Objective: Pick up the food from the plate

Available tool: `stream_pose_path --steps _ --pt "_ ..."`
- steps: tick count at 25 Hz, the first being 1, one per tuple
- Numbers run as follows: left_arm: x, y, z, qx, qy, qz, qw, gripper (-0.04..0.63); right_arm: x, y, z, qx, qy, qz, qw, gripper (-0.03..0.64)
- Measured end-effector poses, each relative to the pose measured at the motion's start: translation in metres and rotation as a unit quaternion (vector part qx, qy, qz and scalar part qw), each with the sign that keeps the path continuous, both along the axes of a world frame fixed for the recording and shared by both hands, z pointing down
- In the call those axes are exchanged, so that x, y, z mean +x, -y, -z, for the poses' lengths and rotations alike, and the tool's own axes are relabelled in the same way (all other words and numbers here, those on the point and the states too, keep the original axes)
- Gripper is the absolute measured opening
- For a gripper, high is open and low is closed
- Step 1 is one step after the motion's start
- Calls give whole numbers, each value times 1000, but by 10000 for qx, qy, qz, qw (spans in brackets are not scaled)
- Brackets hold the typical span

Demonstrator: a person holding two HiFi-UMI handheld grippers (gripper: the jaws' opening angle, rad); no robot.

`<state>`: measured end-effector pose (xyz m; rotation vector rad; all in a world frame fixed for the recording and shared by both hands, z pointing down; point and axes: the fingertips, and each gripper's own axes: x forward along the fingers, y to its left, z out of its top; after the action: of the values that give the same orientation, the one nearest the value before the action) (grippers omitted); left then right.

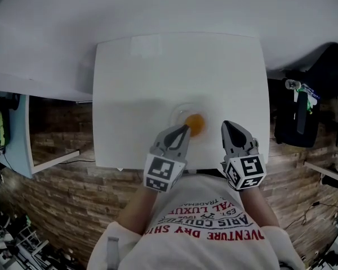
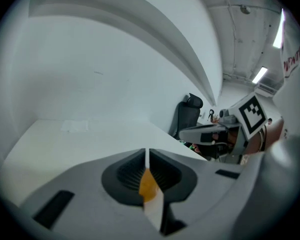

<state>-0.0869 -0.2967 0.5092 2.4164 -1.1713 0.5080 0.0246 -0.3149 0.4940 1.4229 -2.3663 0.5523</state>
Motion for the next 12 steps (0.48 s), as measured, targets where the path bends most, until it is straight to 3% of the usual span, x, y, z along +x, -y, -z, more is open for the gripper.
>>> stream_pose_path --steps 2,4,12 --pt "7 -2 -11 -167 32 2 9999 57 1 -1 -9 -126 -30 74 9999 5" --pt "14 -4 -23 -331 66 -52 9994 175 1 -1 -16 -219 -49 145 9996 5" --pt "26 -6 -69 -866 171 40 9961 346 0 1 -45 -550 -73 430 9975 4"
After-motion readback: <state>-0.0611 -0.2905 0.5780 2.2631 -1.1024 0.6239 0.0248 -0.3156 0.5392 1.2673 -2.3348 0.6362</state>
